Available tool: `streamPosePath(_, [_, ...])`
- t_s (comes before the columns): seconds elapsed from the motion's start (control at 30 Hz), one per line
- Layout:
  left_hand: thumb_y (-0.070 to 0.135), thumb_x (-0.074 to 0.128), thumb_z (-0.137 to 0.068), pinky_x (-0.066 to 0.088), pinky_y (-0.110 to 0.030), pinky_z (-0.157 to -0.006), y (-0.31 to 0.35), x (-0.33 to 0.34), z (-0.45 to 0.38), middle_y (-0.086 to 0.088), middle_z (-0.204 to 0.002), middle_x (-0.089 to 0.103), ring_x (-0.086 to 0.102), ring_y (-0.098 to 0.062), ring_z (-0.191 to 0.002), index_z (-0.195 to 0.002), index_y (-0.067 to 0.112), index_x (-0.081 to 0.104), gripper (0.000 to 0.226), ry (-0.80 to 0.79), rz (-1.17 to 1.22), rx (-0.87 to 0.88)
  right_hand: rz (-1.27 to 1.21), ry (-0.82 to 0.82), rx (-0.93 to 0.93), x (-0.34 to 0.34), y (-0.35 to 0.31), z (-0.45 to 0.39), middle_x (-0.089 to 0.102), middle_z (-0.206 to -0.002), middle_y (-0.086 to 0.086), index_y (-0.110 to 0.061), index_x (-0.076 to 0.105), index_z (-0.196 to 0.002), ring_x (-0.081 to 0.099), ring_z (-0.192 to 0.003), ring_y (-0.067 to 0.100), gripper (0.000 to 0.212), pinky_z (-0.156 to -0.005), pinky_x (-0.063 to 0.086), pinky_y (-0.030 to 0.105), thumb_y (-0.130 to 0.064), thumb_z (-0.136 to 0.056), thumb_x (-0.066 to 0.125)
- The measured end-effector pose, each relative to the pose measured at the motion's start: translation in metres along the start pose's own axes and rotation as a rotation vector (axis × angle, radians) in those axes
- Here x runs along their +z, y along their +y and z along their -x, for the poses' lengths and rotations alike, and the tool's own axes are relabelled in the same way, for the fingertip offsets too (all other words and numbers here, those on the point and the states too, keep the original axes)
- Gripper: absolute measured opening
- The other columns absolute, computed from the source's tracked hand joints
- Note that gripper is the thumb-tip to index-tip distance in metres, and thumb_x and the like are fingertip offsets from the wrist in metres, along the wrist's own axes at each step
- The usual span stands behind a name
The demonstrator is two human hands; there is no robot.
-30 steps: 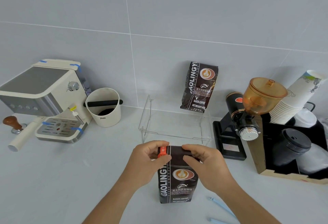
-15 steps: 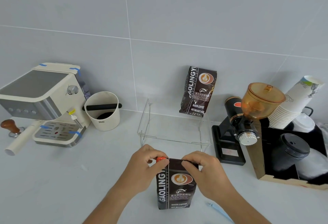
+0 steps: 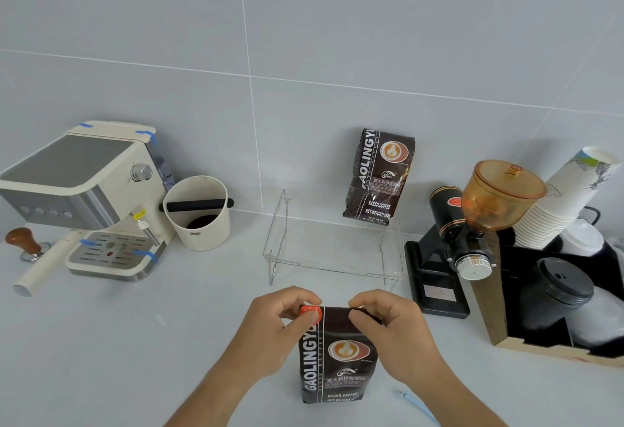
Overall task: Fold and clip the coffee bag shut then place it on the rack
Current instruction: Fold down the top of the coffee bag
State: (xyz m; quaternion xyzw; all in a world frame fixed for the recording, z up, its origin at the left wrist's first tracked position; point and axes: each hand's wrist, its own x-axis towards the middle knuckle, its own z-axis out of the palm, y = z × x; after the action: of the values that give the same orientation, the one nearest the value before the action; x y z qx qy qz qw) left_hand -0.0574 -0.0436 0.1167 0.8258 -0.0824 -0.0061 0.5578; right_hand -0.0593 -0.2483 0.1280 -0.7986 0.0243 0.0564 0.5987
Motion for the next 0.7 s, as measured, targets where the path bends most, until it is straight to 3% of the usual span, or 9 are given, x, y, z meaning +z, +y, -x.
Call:
streamPosePath(0.17, [0.007, 0.071, -0.085, 0.047, -0.006, -0.068, -0.001, -0.001, 0.0, 0.023, -0.065, 0.069, 0.063, 0.002, -0.065, -0.083, 0.042, 0.074, 0.035, -0.036, 0.018, -0.026, 0.0, 0.013, 0.029, 0.0, 0.0, 0.0, 0.079, -0.077, -0.003, -0.028, 0.076, -0.074, 0.073, -0.076, 0.014, 0.028, -0.063, 0.058, 0.022, -0.001, -0.084, 0.072])
streamPosePath(0.37, [0.016, 0.08, -0.074, 0.053, -0.013, -0.081, -0.001, 0.004, 0.005, 0.019, -0.087, 0.076, 0.069, -0.001, -0.085, -0.092, 0.048, 0.069, 0.039, -0.097, -0.053, -0.076, 0.035, 0.025, 0.06, -0.001, 0.0, 0.0, 0.079, -0.078, -0.006, -0.032, 0.076, -0.07, 0.074, -0.08, 0.016, 0.03, -0.069, 0.063, 0.032, -0.007, -0.085, 0.072])
streamPosePath(0.47, [0.018, 0.08, -0.075, 0.048, -0.005, -0.081, -0.005, 0.007, 0.006, 0.017, -0.097, 0.072, 0.064, 0.007, -0.092, -0.099, 0.05, 0.066, 0.043, -0.101, -0.151, -0.045, 0.084, -0.012, 0.059, -0.004, 0.0, 0.0, 0.078, -0.075, -0.008, -0.032, 0.076, -0.073, 0.073, -0.073, 0.01, 0.027, -0.064, 0.06, 0.025, -0.008, -0.086, 0.071])
streamPosePath(0.53, [0.02, 0.079, -0.078, 0.047, -0.005, -0.082, -0.009, 0.008, 0.005, 0.015, -0.097, 0.07, 0.063, 0.008, -0.092, -0.107, 0.041, 0.069, 0.037, -0.099, -0.178, -0.034, 0.151, -0.051, 0.046, -0.006, 0.001, -0.001, 0.078, -0.075, -0.011, -0.031, 0.076, -0.074, 0.071, -0.071, 0.008, 0.022, -0.065, 0.057, 0.02, -0.012, -0.085, 0.071])
streamPosePath(0.63, [0.022, 0.077, -0.08, 0.05, -0.01, -0.085, -0.014, 0.009, 0.006, 0.014, -0.096, 0.07, 0.064, 0.005, -0.09, -0.11, 0.035, 0.071, 0.033, -0.112, -0.192, -0.051, 0.23, -0.177, 0.023, -0.012, 0.001, 0.002, 0.076, -0.085, -0.018, -0.039, 0.074, -0.077, 0.069, -0.083, 0.0, 0.018, -0.071, 0.051, 0.01, -0.021, -0.077, 0.078])
streamPosePath(0.7, [0.023, 0.076, -0.08, 0.051, -0.014, -0.088, -0.016, 0.009, 0.006, 0.015, -0.098, 0.07, 0.065, 0.003, -0.091, -0.11, 0.035, 0.071, 0.032, -0.124, -0.184, -0.068, 0.34, -0.24, -0.005, -0.016, 0.002, 0.003, 0.074, -0.093, -0.015, -0.043, 0.071, -0.084, 0.066, -0.093, -0.002, 0.026, -0.081, 0.05, 0.013, -0.023, -0.072, 0.082])
